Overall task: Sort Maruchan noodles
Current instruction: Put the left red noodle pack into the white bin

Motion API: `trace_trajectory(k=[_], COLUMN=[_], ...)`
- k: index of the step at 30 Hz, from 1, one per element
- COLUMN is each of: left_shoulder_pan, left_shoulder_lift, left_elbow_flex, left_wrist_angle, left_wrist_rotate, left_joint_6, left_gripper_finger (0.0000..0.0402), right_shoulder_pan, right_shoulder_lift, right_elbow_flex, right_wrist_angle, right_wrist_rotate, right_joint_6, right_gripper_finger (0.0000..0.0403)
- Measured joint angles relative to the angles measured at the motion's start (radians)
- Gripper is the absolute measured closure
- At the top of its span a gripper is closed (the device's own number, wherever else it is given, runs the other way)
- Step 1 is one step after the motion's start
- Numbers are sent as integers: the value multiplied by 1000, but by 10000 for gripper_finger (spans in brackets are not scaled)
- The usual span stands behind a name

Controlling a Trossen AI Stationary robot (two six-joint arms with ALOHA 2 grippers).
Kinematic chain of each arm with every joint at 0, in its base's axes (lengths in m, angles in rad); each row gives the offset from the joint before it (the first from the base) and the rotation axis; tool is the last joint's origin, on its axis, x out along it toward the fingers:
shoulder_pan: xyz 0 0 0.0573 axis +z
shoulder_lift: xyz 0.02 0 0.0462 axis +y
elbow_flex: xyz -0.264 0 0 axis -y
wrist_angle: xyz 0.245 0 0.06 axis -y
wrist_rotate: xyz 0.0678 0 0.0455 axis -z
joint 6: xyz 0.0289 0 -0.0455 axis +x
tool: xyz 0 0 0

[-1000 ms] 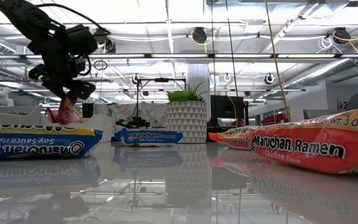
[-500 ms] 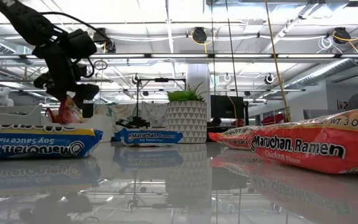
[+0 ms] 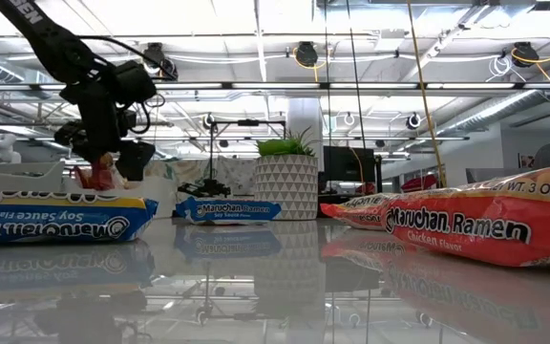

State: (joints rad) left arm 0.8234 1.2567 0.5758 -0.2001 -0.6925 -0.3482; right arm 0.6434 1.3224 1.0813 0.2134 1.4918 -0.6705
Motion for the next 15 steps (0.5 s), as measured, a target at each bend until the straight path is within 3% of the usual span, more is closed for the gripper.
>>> trace_trajectory(k=[9,15], left_shoulder_pan=[-5,-20], left_shoulder_lift=[-11,-10], left_elbow_flex=[1,0], left_wrist_angle=[85,148], left_wrist_rotate=[-15,-10], left_joint_6=[105,153], left_gripper_finger=[358,369], right_shoulder_pan=[0,0], right_shoulder_lift=[0,0], right_elbow_flex=[0,0], right_wrist_angle=[-1,-2], right_wrist_rotate=[0,0], right_joint_6=[-4,-4], right_gripper_finger=[259,259])
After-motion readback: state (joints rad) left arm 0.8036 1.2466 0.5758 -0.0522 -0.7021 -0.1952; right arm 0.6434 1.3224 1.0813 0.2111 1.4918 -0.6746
